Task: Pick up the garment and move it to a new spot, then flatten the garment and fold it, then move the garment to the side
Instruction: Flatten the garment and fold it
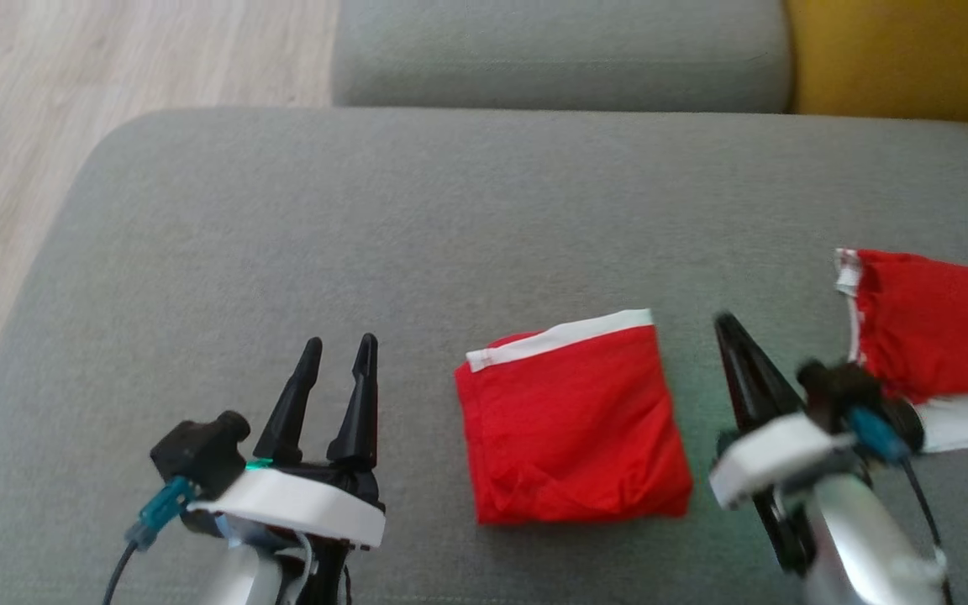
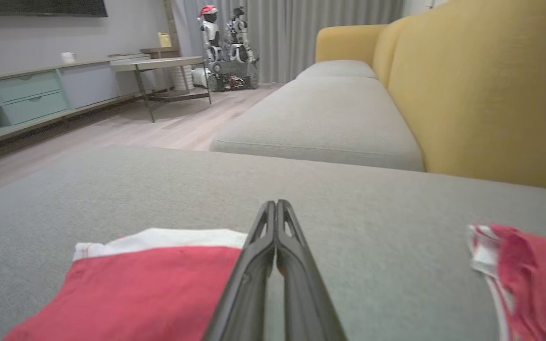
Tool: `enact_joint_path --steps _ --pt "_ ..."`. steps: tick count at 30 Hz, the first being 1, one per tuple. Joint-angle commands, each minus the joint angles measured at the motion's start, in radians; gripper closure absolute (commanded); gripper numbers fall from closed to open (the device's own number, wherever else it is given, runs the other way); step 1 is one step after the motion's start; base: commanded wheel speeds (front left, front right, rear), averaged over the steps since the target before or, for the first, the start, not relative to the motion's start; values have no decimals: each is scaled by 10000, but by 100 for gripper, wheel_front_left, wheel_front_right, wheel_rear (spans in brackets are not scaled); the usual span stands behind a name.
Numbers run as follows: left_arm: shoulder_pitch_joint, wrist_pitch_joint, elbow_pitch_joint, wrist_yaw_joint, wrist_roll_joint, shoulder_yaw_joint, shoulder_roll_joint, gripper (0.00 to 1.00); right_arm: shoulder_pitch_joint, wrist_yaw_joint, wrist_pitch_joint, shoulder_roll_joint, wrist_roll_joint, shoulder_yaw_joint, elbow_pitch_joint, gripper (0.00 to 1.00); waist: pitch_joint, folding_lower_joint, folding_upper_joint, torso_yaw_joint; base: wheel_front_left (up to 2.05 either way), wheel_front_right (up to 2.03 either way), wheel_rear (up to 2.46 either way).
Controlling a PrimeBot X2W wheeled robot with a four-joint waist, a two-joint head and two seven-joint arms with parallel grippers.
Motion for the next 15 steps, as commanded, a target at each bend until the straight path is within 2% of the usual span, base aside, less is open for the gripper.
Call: enact_joint_path --steps 1,5,6,7,15 --pt "-150 -76 -385 40 81 408 -11 0 163 -9 -133 57 -167 -29 -632 100 -220 0 0 -260 0 0 0" --pt "-42 -76 -400 46 134 432 -11 0 1227 -9 -134 118 -480 -824 -1795 100 -324 0 0 -487 0 0 0" --pt "-22 -76 -393 36 156 438 -11 0 1414 -9 -134 140 -473 -949 -2002 67 -339 0 0 -521 0 0 0" --pt "3 -76 -385 27 181 446 -11 0 1597 -9 -133 160 -487 -1065 -2192 2 -353 0 0 -553 0 0 0" --pt "361 -76 -348 -70 615 495 -11 0 2668 -9 -54 250 -579 -1371 -2942 0 -430 0 0 -765 0 0 0"
